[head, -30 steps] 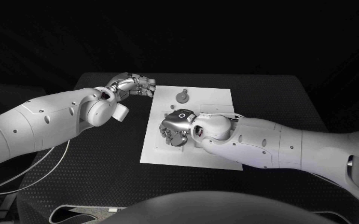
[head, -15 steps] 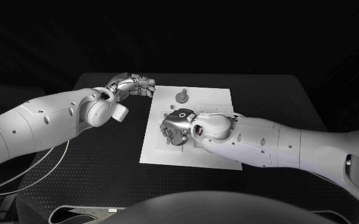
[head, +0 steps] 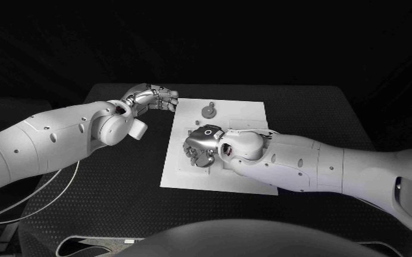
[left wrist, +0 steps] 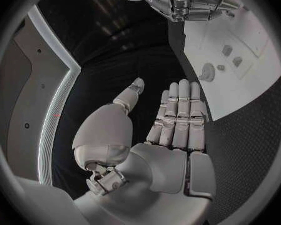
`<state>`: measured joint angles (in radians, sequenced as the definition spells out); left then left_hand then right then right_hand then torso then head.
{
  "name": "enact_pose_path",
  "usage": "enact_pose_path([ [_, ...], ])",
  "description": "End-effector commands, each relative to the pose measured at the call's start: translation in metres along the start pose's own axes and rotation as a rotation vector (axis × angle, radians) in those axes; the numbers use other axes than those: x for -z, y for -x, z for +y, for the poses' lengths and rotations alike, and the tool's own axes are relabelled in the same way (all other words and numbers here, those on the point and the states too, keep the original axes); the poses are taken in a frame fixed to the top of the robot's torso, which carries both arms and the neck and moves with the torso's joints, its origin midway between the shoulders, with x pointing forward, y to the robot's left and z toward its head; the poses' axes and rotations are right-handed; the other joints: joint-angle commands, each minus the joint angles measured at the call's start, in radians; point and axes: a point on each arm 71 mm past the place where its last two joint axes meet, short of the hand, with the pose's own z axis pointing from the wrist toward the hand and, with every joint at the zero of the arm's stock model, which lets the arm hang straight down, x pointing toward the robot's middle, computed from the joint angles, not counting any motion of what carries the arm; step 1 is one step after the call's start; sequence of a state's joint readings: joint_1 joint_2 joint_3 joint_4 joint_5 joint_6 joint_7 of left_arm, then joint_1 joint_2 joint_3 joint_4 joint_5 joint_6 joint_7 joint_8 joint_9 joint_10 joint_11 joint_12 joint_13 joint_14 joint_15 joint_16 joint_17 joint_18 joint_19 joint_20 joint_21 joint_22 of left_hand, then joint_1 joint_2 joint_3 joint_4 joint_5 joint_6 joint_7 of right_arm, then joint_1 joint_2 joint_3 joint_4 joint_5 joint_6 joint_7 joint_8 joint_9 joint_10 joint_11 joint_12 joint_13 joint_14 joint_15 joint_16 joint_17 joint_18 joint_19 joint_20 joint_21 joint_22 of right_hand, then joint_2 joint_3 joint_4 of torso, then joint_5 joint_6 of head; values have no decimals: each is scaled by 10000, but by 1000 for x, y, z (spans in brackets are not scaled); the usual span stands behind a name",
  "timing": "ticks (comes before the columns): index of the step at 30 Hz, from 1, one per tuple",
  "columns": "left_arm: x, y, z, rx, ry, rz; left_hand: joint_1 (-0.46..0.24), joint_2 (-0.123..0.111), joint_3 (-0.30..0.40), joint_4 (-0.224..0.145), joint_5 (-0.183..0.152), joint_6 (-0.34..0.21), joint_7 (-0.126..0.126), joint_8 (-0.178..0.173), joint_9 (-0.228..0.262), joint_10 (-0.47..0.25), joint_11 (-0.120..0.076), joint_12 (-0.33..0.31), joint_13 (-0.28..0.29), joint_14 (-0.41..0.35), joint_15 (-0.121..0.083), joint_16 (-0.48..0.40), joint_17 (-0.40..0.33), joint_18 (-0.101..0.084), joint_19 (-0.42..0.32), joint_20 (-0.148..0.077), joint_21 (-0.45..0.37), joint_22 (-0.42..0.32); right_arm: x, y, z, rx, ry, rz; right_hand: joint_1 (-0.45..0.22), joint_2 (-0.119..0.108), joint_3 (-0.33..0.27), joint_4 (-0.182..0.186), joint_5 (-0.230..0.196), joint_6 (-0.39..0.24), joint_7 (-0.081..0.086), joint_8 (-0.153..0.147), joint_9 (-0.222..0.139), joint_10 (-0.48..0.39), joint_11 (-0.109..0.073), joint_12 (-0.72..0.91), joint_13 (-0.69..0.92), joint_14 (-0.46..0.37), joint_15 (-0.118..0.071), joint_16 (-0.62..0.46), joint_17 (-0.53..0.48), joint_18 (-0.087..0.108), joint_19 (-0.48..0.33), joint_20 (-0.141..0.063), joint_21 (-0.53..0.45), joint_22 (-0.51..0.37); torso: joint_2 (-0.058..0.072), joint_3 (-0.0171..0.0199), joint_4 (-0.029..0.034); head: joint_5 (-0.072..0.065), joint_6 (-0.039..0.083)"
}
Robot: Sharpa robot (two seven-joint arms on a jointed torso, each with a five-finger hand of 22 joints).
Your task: Assemble the parts on the task board
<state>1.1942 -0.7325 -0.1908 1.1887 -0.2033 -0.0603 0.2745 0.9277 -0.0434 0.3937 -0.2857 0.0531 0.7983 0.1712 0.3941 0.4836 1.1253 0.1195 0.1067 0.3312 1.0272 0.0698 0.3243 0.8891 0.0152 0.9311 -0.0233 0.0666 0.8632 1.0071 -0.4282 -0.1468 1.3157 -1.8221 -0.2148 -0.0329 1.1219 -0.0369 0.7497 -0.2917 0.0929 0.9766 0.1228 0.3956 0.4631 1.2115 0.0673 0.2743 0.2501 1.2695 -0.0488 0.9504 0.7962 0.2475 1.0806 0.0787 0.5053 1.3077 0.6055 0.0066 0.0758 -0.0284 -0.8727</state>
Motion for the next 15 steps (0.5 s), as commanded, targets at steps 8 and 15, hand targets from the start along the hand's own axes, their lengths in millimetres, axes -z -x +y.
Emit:
enact_pose_path([
  [8,0,-2,-2,12,-90,169,9,108,-47,-8,-40,1,81,64,-14,-7,46,-11,-18,54,49,-46,-12,-144,73,0,14,-20,1,-8,0,140,-2,388,105,73,70,6,27,84,-23,26,21,184,-136,13,17,-35,-77,71,17,143,-45,1,71,260,-1,-4,5,23,1],
  [15,0,-2,-1,13,-89,172,11,109,-48,-8,-40,0,82,65,-16,-8,46,-10,-20,54,49,-47,-12,-144,74,0,15,-24,0,-11,-2,157,-49,518,104,75,69,6,26,86,-23,24,24,187,-137,11,22,-37,-78,79,20,143,-49,1,81,260,-3,1,9,19,1],
])
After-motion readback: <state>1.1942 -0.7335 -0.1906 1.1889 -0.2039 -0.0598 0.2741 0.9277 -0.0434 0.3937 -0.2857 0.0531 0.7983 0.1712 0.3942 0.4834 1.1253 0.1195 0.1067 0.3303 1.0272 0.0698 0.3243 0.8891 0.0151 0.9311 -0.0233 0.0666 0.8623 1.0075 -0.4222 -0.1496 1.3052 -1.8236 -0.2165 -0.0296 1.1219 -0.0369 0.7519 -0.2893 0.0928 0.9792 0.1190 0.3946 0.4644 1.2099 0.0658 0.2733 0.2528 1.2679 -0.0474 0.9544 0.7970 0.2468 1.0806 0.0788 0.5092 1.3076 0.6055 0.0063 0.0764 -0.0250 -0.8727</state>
